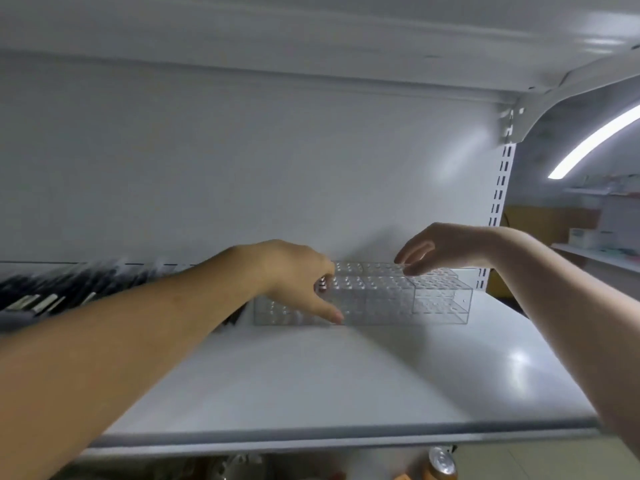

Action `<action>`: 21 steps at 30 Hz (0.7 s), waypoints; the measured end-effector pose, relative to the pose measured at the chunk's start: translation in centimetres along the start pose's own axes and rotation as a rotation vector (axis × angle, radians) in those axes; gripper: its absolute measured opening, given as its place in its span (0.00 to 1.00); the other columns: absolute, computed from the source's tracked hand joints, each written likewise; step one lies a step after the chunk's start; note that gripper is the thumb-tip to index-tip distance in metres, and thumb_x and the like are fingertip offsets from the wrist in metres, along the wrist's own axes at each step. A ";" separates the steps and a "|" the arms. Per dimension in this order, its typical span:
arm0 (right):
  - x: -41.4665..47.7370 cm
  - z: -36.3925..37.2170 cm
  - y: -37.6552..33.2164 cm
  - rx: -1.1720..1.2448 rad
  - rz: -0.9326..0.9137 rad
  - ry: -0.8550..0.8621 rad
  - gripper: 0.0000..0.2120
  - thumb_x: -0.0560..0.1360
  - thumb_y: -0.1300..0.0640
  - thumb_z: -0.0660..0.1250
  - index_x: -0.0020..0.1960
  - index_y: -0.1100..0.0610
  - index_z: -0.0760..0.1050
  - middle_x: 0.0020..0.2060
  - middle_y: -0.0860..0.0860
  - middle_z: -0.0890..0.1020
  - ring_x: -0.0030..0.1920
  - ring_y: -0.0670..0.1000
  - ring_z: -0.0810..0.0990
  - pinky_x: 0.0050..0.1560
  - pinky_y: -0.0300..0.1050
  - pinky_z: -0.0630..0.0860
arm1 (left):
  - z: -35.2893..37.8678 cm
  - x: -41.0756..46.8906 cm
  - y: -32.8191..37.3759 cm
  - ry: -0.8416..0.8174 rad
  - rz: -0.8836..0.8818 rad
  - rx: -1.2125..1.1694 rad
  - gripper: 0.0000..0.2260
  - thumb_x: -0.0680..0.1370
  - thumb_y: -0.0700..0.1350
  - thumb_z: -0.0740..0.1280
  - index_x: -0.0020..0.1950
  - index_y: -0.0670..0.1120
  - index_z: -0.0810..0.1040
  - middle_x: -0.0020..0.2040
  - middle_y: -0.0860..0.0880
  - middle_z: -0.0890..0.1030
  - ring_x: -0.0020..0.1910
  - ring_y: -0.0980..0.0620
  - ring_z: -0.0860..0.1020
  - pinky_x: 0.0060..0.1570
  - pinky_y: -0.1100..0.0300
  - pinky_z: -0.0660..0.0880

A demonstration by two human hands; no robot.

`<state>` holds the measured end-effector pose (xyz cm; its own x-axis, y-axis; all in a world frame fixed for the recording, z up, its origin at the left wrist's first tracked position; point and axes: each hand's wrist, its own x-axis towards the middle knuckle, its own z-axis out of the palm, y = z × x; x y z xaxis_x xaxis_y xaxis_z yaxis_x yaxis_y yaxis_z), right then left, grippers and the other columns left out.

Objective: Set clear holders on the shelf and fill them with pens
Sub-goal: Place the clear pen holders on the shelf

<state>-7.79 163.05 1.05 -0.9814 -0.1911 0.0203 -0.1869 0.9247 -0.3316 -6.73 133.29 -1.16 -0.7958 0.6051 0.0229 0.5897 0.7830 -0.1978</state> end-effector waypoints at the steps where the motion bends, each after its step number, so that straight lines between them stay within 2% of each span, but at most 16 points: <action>1: 0.4 -0.3 -0.2 -0.032 -0.002 -0.015 0.16 0.74 0.47 0.78 0.61 0.40 0.84 0.53 0.37 0.87 0.58 0.41 0.83 0.72 0.52 0.72 | -0.3 0.3 0.0 -0.003 0.002 0.013 0.27 0.70 0.78 0.66 0.56 0.59 0.73 0.46 0.62 0.74 0.44 0.60 0.74 0.42 0.57 0.70; 3: 1.0 -0.1 -0.1 -0.053 -0.026 0.002 0.16 0.75 0.51 0.78 0.61 0.42 0.84 0.54 0.38 0.87 0.57 0.40 0.84 0.72 0.51 0.74 | -0.1 0.6 -0.3 0.012 0.006 0.011 0.28 0.69 0.79 0.66 0.56 0.59 0.74 0.47 0.61 0.75 0.44 0.60 0.75 0.43 0.57 0.72; 5: 1.0 0.8 0.5 -0.044 -0.081 0.072 0.14 0.76 0.53 0.77 0.60 0.43 0.84 0.54 0.38 0.87 0.56 0.38 0.84 0.70 0.49 0.77 | 0.7 0.8 -0.8 0.054 0.006 -0.024 0.31 0.68 0.79 0.66 0.61 0.59 0.74 0.47 0.62 0.75 0.45 0.60 0.76 0.47 0.56 0.74; 8: 0.1 1.4 1.0 -0.079 -0.168 0.180 0.11 0.78 0.46 0.73 0.60 0.42 0.83 0.53 0.36 0.86 0.54 0.34 0.83 0.68 0.44 0.77 | 2.1 0.6 -1.6 0.138 0.020 -0.098 0.31 0.68 0.79 0.67 0.63 0.63 0.71 0.47 0.63 0.76 0.44 0.64 0.75 0.43 0.60 0.70; 10: -1.0 1.0 1.0 -0.037 -0.173 0.178 0.18 0.74 0.37 0.74 0.62 0.39 0.82 0.53 0.32 0.85 0.56 0.31 0.81 0.67 0.40 0.75 | 2.5 0.4 -1.8 0.188 0.042 -0.135 0.29 0.68 0.79 0.66 0.62 0.65 0.69 0.49 0.65 0.74 0.46 0.64 0.75 0.45 0.60 0.69; 13: -2.0 0.7 1.4 0.002 -0.106 0.014 0.35 0.60 0.25 0.77 0.65 0.31 0.78 0.60 0.28 0.81 0.64 0.32 0.76 0.69 0.45 0.70 | 2.4 0.2 -2.4 0.281 0.075 -0.158 0.30 0.69 0.79 0.66 0.64 0.64 0.68 0.53 0.65 0.70 0.53 0.63 0.72 0.53 0.58 0.71; 14: -2.0 0.8 1.6 0.000 -0.098 0.004 0.39 0.57 0.25 0.79 0.66 0.30 0.77 0.61 0.29 0.80 0.66 0.33 0.76 0.71 0.47 0.69 | 2.3 0.3 -2.7 0.299 0.083 -0.155 0.32 0.69 0.79 0.65 0.66 0.64 0.68 0.55 0.66 0.68 0.56 0.62 0.71 0.57 0.58 0.70; 16: -1.5 1.1 1.8 0.019 -0.103 0.035 0.39 0.55 0.26 0.81 0.65 0.30 0.77 0.61 0.29 0.81 0.65 0.34 0.76 0.73 0.50 0.70 | 2.2 0.3 -3.2 0.288 0.075 -0.167 0.36 0.69 0.80 0.64 0.72 0.63 0.66 0.62 0.65 0.66 0.62 0.61 0.69 0.64 0.57 0.68; 19: -1.0 1.5 1.8 0.061 -0.123 0.103 0.34 0.58 0.32 0.81 0.62 0.31 0.79 0.58 0.31 0.82 0.63 0.36 0.78 0.71 0.50 0.72 | 2.6 0.5 -3.7 0.252 0.038 -0.177 0.41 0.69 0.79 0.65 0.77 0.63 0.64 0.72 0.65 0.67 0.69 0.60 0.69 0.68 0.55 0.70; 21: -0.8 1.8 2.0 0.064 -0.132 0.133 0.31 0.59 0.35 0.81 0.61 0.33 0.81 0.56 0.31 0.83 0.62 0.37 0.79 0.68 0.47 0.73 | 2.9 0.5 -3.9 0.227 0.011 -0.187 0.39 0.69 0.77 0.67 0.77 0.64 0.66 0.73 0.66 0.70 0.70 0.60 0.72 0.69 0.54 0.71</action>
<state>-7.29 164.40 -1.35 -0.9467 -0.2598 0.1907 -0.3149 0.8711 -0.3768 -9.87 130.13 -3.23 -0.7506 0.6137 0.2450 0.6298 0.7766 -0.0157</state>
